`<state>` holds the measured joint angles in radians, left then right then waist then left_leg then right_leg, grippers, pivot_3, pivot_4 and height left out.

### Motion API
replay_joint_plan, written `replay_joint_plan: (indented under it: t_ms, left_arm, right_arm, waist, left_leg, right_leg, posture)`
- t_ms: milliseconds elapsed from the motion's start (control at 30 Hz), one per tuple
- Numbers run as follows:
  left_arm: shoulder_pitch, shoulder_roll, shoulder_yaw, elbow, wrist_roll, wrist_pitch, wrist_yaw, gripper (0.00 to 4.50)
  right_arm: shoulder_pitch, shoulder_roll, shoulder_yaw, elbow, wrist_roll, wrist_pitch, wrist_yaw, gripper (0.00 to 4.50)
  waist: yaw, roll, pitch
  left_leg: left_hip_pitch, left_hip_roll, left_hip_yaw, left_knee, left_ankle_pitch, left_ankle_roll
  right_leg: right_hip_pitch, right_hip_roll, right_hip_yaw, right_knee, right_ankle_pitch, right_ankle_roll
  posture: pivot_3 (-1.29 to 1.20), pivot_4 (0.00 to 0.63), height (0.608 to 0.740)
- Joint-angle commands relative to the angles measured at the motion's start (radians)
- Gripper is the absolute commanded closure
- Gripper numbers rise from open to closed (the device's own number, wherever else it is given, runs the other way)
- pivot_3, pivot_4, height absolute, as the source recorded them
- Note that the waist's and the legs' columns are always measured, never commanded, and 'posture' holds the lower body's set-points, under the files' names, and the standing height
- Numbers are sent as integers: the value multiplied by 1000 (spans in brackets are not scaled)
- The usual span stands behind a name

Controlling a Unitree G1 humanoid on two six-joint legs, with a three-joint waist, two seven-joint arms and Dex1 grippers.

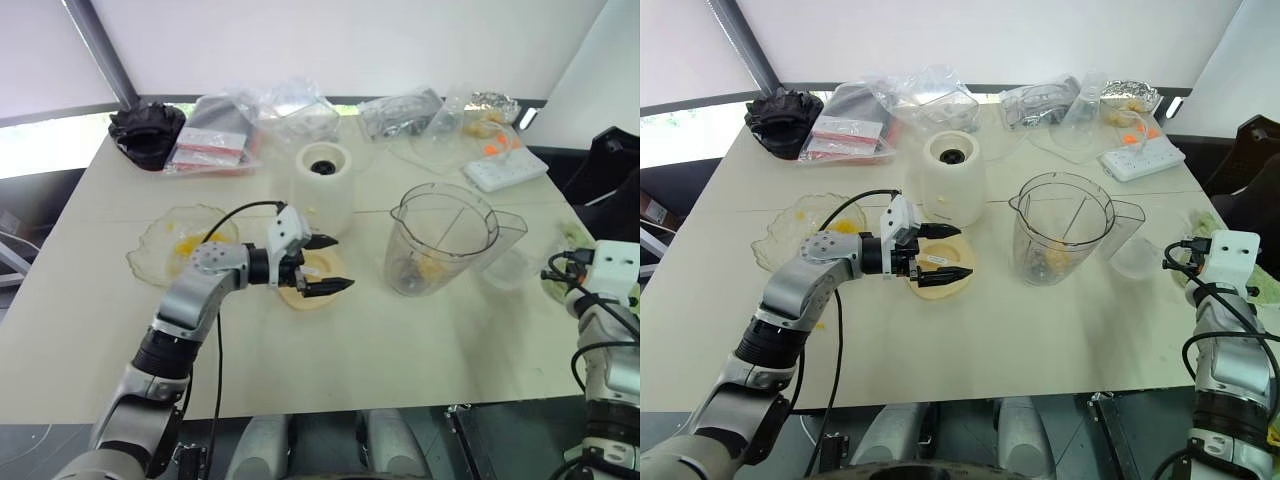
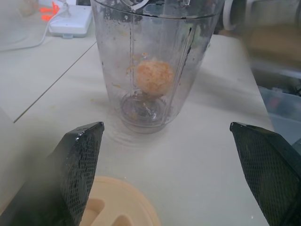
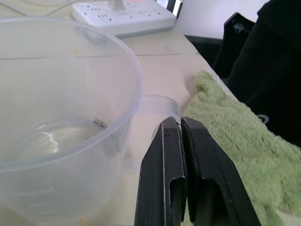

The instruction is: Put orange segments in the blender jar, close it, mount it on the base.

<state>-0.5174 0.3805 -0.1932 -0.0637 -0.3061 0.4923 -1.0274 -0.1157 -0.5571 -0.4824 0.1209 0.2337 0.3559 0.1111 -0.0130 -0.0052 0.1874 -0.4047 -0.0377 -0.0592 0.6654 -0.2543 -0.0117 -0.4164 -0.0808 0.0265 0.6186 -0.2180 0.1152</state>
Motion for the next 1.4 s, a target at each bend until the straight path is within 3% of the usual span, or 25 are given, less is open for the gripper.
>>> replay_joint_plan:
  t_ms: [33, 333, 733, 833, 1000, 1400]
  left_arm:
    - [-6, 2, -6, -35, -14, -19, -2, 0]
    - [-11, -1, -17, -30, -15, -25, 2, 0]
    - [0, -4, -28, -40, -15, -35, 5, 0]
    - [0, -3, -29, -39, -15, -38, 3, 0]
    - [0, -1, -30, -35, -14, -42, 1, 0]
    - [-3, 0, -34, -24, -9, -54, -2, 0]
  right_arm:
    - [22, 17, -27, -91, 24, 37, -5, 4445]
    - [116, 69, -45, -277, 47, 146, -21, 4445]
    - [142, 90, -87, -344, 73, 223, -35, 4445]
    - [135, 92, -99, -345, 98, 247, -28, 3598]
    - [130, 83, -93, -321, 65, 232, -55, 1090]
    - [54, 61, -94, -197, 45, 169, -55, 1090]
  waist:
    - [0, 0, 0]
    - [0, 0, 0]
    - [1, 0, 0]
    - [2, 0, 0]
    - [1, 0, 0]
    - [1, 0, 0]
  left_leg:
    - [0, 0, 0, 0, 0, 0]
    - [0, 0, -1, 0, 0, 0]
    - [0, 0, -1, -1, 0, 0]
    - [0, 0, -1, -1, 0, 0]
    - [0, 0, -1, -1, 0, 0]
    - [0, 0, 0, -1, 0, 0]
  right_leg:
    - [0, 0, 0, 0, 0, 0]
    - [0, 0, 0, 0, 0, -1]
    - [0, 0, 0, 0, -1, -1]
    - [0, 0, 0, 0, -1, -1]
    - [0, 0, 0, 0, -1, -1]
    - [0, 0, 0, 0, -1, -1]
  posture:
    - [0, 150, 740]
    - [0, 150, 740]
    - [0, 150, 740]
    - [0, 150, 740]
    - [0, 150, 740]
    - [0, 150, 740]
